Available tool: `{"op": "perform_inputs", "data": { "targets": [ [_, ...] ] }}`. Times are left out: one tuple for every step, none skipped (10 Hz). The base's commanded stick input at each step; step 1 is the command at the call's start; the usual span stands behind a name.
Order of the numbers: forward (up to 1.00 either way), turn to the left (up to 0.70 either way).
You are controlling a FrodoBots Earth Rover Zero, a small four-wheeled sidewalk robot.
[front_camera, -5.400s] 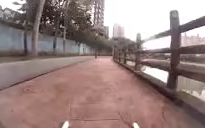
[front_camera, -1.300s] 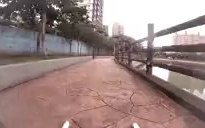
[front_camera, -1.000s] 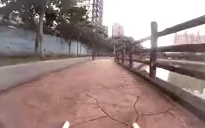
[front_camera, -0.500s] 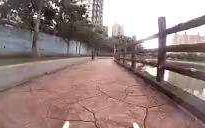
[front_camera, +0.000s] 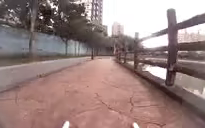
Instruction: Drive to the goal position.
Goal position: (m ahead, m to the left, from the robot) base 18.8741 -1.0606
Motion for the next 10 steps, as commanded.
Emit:
{"op": "perform_inputs", "data": {
  "targets": [
    [0.70, 0.00],
    [0.70, 0.00],
    [0.70, 0.00],
    [0.70, 0.00],
    [0.70, 0.00],
    [0.70, 0.00],
    [0.70, 0.00],
    [0.70, 0.00],
    [0.70, 0.00],
    [0.70, 0.00]
  ]
}}
